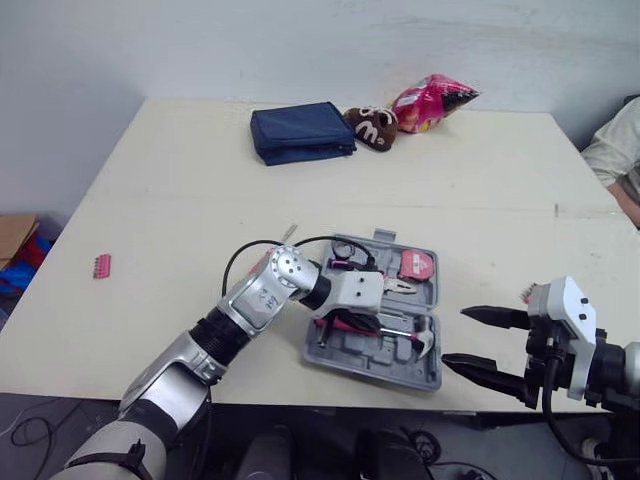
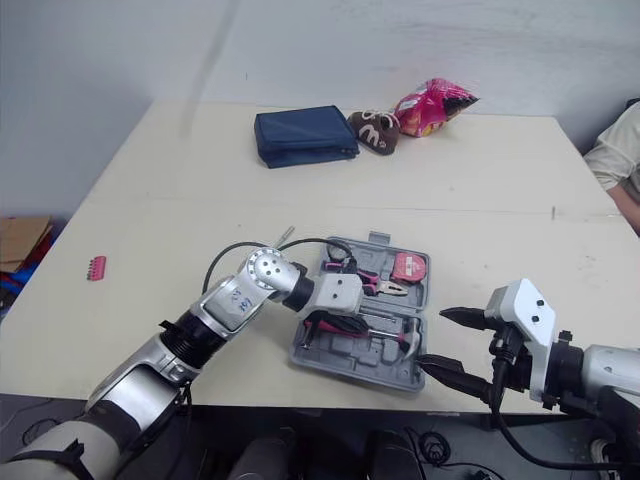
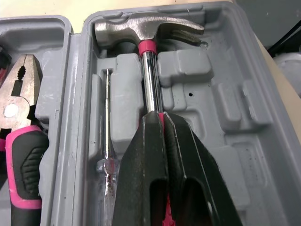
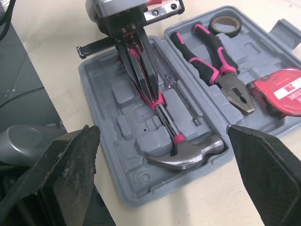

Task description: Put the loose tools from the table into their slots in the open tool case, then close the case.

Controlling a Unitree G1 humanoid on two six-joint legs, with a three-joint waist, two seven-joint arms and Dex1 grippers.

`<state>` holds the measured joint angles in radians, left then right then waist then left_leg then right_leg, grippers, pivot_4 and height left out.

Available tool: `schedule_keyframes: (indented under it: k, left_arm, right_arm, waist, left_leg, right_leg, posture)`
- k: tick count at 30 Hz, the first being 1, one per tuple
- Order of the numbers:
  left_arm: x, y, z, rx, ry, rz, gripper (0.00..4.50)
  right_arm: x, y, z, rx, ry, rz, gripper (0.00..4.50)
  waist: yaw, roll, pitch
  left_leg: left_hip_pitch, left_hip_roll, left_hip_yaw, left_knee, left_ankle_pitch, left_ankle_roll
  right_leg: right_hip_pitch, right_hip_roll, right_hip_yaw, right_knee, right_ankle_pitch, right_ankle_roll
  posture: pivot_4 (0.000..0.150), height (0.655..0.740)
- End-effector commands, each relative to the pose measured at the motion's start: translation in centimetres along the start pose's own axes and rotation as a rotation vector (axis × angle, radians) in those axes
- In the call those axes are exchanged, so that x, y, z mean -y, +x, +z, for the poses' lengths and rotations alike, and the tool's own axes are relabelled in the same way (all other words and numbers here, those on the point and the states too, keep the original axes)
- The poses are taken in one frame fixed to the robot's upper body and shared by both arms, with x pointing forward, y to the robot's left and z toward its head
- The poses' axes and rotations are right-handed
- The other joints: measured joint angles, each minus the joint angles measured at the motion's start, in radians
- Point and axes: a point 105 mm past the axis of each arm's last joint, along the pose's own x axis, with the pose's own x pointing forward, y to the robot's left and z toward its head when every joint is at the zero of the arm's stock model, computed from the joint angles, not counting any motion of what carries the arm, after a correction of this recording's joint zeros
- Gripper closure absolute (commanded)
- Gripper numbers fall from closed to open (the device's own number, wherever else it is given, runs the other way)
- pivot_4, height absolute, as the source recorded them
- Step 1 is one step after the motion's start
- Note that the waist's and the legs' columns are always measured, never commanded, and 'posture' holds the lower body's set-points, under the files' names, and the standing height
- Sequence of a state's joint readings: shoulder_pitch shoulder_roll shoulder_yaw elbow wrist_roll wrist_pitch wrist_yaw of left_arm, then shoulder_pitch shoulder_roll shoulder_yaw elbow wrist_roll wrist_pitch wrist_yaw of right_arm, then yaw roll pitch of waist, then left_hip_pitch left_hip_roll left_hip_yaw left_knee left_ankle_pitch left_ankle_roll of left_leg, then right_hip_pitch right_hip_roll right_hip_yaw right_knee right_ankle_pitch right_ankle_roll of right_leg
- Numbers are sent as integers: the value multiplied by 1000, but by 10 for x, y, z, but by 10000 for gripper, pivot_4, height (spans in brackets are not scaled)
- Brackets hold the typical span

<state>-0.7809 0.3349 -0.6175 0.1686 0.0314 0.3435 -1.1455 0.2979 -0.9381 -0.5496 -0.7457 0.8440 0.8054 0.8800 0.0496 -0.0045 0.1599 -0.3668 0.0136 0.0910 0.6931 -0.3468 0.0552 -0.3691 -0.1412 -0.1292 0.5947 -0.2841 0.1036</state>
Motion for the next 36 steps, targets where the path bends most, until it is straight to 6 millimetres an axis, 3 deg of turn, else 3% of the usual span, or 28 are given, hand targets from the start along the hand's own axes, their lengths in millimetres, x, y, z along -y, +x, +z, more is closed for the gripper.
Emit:
schedule_keyframes:
  k: [1,5,6,8,9,11,13,15,17,18,20,22,25,27,31,34,36]
  left_arm:
    - [20,9,-63,-239,-136,-46,44217]
    - [14,11,-56,-193,-135,-11,44217]
    - [10,9,-48,-145,-129,5,44217]
    - [-3,-6,-11,82,-130,59,44217]
    - [-8,-22,9,219,-173,79,38921]
    - [-9,-50,30,385,-226,88,30925]
    - [-7,-92,35,485,-287,161,21691]
    - [0,-125,23,513,-364,283,11993]
    - [8,-142,11,507,-420,384,1922]
    - [14,-152,3,502,-454,460,309]
    - [31,-184,-18,505,-530,668,309]
    - [42,-199,-27,502,-570,781,309]
    - [93,-254,-71,492,-787,1114,309]
    - [121,-273,-87,415,-832,1243,309]
    - [151,-291,-97,359,-884,1366,309]
    - [211,-311,-119,225,-987,1552,309]
    - [228,-312,-121,194,-1012,1559,309]
  right_arm:
    - [-5,2,5,18,-29,18,0]
    - [-6,2,4,17,-33,15,0]
    - [-6,2,4,17,-35,14,0]
    - [-4,1,7,22,-45,2,0]
    - [-3,-1,8,26,-48,-4,0]
    - [-2,-3,9,31,-48,-9,0]
    - [3,-6,12,45,-53,-26,0]
    - [10,-12,16,61,-46,-42,0]
    - [15,-18,18,67,-43,-55,0]
    - [20,-22,21,71,-45,-63,0]
    - [36,-31,32,100,-37,-101,0]
    - [46,-38,36,116,-27,-124,0]
    - [71,-59,26,39,-17,-176,0]
    - [82,-69,20,7,-11,-201,0]
    - [94,-81,14,-17,2,-223,0]
    - [122,-110,0,-72,23,-334,0]
    - [131,-120,-1,-66,34,-365,0]
  waist:
    - [-1,1,-1]
    - [-1,3,-4]
    - [0,3,-4]
    - [-1,4,-4]
    - [-3,5,-2]
    - [-5,7,8]
    - [-15,7,16]
    - [-29,7,16]
    - [-33,8,16]
    - [-33,8,16]
    - [-36,7,18]
    - [-35,1,22]
    - [-27,-2,24]
    - [-26,-2,25]
    - [-14,0,26]
    - [-27,3,27]
    - [-36,4,27]
  left_leg:
    - [0,0,0,0,0,0]
    - [0,0,0,0,1,-2]
    - [0,0,0,0,1,-1]
    - [-1,0,0,0,1,-1]
    - [-2,0,0,0,1,-1]
    - [-6,0,0,0,2,-3]
    - [-10,0,0,0,5,-7]
    - [-12,0,0,-1,7,-10]
    - [-9,0,1,-5,8,-11]
    - [-6,0,1,-8,8,-11]
    - [-5,0,2,-9,8,-11]
    - [-5,0,2,-9,8,-10]
    - [-5,1,1,-9,8,-11]
    - [-4,1,1,-10,7,-12]
    - [-5,0,0,-10,4,-16]
    - [-5,0,1,-10,3,-17]
    - [-5,0,3,-11,0,-16]
  right_leg:
    - [0,0,0,0,0,0]
    - [-1,0,0,-1,0,0]
    - [0,-1,0,-1,0,0]
    - [0,-1,0,-1,0,0]
    - [-2,-1,0,-1,0,0]
    - [-7,-1,0,0,0,0]
    - [-10,-1,-1,1,0,0]
    - [-14,0,-1,3,-1,-1]
    - [-11,2,-2,3,-1,-1]
    - [-8,3,-2,2,-1,-1]
    - [-6,5,-1,-1,-1,0]
    - [-6,5,0,-1,0,1]
    - [-8,4,0,-3,0,0]
    - [-8,3,0,-3,-1,-1]
    - [-8,0,-1,-4,-1,-2]
    - [-9,-1,0,-4,-2,-4]
    - [-11,-1,1,-5,-3,-6]
  posture:
    - [1500,7338]
    - [1500,7338]
    - [1500,7338]
    - [1500,7338]
    - [1500,7338]
    - [1500,7338]
    - [1500,7338]
    - [1500,7338]
    - [1500,7338]
    - [1500,7338]
    - [1500,7338]
    - [1500,7338]
    - [1500,7338]
    - [1500,7338]
    - [1500,7338]
    - [1500,7338]
    - [1500,7338]
